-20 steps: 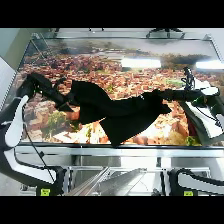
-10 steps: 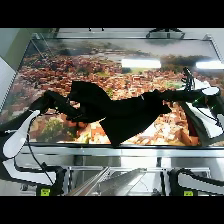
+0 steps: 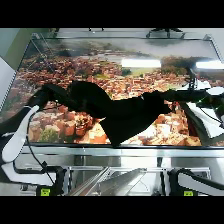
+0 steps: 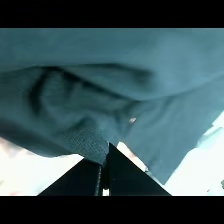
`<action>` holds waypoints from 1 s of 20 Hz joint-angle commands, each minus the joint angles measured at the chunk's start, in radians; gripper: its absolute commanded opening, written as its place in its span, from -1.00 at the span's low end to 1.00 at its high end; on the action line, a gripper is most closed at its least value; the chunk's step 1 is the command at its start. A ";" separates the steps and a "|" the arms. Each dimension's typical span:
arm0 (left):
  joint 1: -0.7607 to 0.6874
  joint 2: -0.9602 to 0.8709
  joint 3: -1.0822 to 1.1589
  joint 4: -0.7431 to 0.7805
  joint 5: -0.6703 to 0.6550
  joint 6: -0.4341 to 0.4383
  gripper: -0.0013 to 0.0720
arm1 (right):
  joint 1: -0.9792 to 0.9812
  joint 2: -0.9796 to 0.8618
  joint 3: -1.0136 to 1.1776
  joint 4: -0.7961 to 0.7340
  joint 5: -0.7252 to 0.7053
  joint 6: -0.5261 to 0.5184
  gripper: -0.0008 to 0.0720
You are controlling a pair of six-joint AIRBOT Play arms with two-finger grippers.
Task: Fold the shirts.
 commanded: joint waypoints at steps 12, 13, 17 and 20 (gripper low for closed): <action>0.499 0.809 0.863 -0.051 0.076 -0.047 -0.94 | -0.322 0.753 0.723 0.030 -0.020 0.031 -0.93; 0.559 0.826 0.883 -0.048 0.087 -0.047 -0.94 | -0.322 0.763 0.758 -0.007 -0.045 0.031 -0.93; 0.612 0.779 0.806 -0.088 0.158 -0.047 -0.94 | -0.323 0.695 0.778 -0.008 0.003 0.055 -0.93; 0.517 0.661 0.642 -0.082 0.188 -0.020 -0.93 | -0.318 0.519 0.752 0.107 0.169 0.061 -0.93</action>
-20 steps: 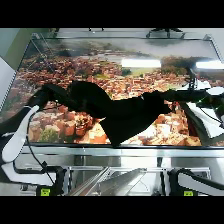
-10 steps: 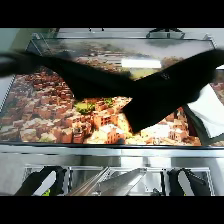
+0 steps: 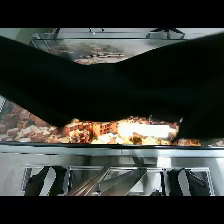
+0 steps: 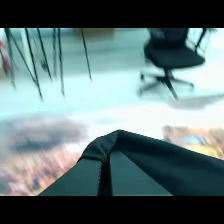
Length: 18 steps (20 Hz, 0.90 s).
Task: Fold the shirts.
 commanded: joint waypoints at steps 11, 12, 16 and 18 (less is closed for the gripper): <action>-0.285 -0.745 -0.416 -0.007 -0.284 0.210 -0.93 | 0.307 -0.857 -0.440 0.029 -0.069 -0.021 -0.93; -0.285 -0.803 -0.412 -0.006 -0.316 0.216 -0.93 | 0.307 -0.922 -0.438 0.057 -0.096 -0.022 -0.93; -0.286 -0.994 -0.253 0.055 -0.278 0.212 -0.93 | 0.275 -1.081 -0.340 0.101 -0.121 -0.018 -0.93; -0.286 -1.058 -0.145 0.076 -0.204 0.171 -0.93 | 0.256 -1.109 -0.274 0.098 -0.094 -0.019 -0.93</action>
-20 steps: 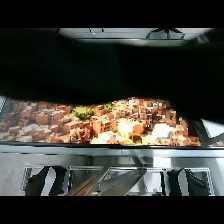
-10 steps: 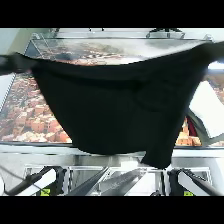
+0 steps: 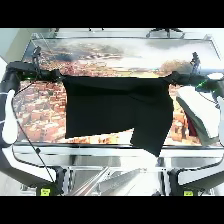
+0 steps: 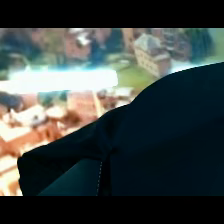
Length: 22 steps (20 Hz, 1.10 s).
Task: Fold the shirts.
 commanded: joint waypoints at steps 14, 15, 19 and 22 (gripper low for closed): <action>-0.139 -0.138 -0.012 0.357 0.110 -0.222 -0.93 | 0.028 -0.082 0.108 -0.370 0.025 -0.028 -0.93; -0.138 -0.138 -0.023 0.359 0.103 -0.224 -0.93 | 0.038 -0.084 0.108 -0.402 0.017 -0.021 -0.93; -0.138 -0.138 -0.013 0.373 0.094 -0.231 -0.93 | 0.060 -0.085 0.108 -0.552 0.005 0.079 -0.93; -0.139 -0.138 0.031 0.365 0.136 -0.231 -0.92 | 0.067 -0.082 0.109 -0.530 0.010 0.090 -0.90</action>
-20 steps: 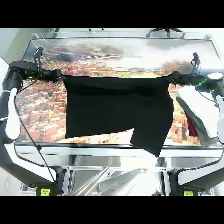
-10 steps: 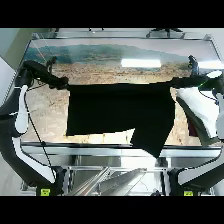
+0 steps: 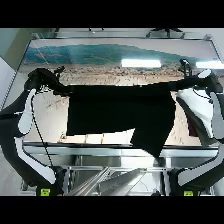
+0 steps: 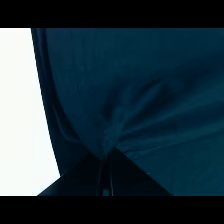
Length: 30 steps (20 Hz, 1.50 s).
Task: Fold the shirts.
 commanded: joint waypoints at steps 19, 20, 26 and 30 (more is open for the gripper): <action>0.122 0.476 -0.765 0.008 0.080 -0.018 0.96 | -0.262 0.712 -0.549 -0.011 0.212 0.239 -0.35; 0.130 0.481 -0.800 -0.003 0.034 -0.001 0.96 | -0.271 0.746 -0.605 -0.012 0.204 0.243 -0.35; 0.093 0.392 -0.805 -0.282 -0.016 0.182 0.42 | -0.275 0.831 -0.867 -0.017 0.204 0.345 -0.35; 0.055 0.366 -0.720 -0.282 0.012 0.182 -0.88 | -0.275 0.826 -0.952 -0.126 0.177 0.420 -0.02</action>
